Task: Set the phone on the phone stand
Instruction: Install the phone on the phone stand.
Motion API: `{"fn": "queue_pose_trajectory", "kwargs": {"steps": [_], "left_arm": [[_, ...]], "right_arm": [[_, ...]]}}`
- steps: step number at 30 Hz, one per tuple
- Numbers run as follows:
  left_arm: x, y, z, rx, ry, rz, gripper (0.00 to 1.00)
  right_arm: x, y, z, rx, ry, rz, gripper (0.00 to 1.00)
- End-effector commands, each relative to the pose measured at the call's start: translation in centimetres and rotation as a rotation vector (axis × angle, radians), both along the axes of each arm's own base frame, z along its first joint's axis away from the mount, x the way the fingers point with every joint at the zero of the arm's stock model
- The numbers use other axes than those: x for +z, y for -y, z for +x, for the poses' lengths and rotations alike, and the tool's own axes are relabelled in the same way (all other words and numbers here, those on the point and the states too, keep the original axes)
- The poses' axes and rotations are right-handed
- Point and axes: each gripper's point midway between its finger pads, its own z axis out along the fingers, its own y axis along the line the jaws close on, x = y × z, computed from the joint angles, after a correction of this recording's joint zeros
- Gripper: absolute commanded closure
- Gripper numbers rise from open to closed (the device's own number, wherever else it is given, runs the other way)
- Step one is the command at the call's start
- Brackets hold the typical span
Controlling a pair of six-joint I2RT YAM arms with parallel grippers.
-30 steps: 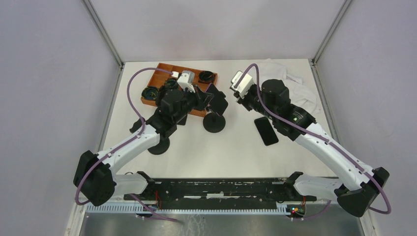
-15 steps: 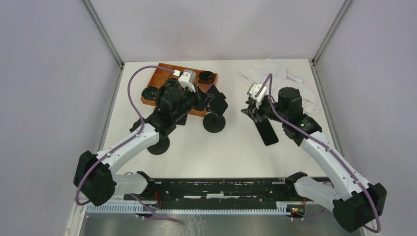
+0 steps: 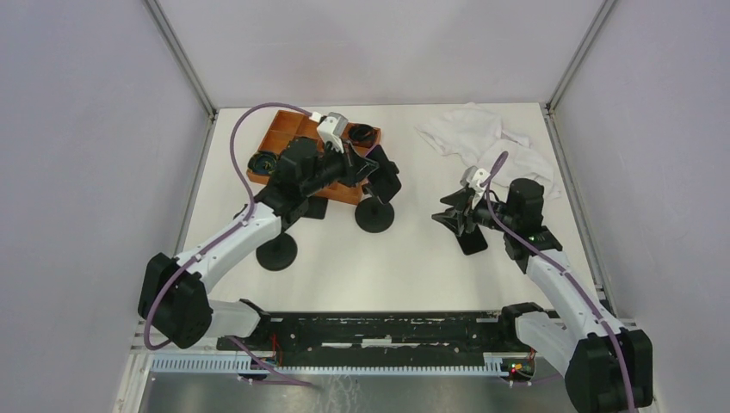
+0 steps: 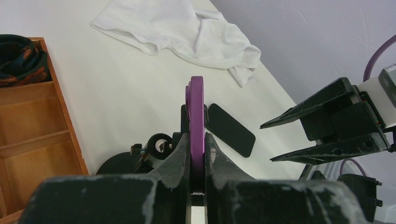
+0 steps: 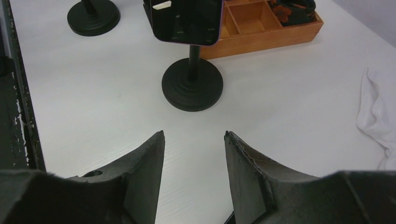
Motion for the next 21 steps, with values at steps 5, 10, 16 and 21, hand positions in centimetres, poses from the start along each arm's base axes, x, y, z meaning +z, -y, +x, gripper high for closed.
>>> {"fn": "queue_pose_trajectory", "kwargs": {"steps": [5,10,16,21], "left_arm": [[-1.2,0.4,3.1,-0.026,0.028,0.105,0.98],[0.0,1.4,4.7,-0.05,0.058,0.087,0.98],[0.7,2.2,6.4,-0.084,0.068,0.042,0.98],[0.7,2.6,6.1,-0.12,0.054,0.004,0.98]], "right_arm": [[2.6,0.4,-0.1,0.023,0.106,0.073,0.43],[2.5,0.8,0.0,0.011,0.107,0.072,0.43],[2.5,1.0,0.0,0.001,0.111,0.069,0.43],[2.6,1.2,0.1,-0.004,0.119,0.067,0.43]]}}
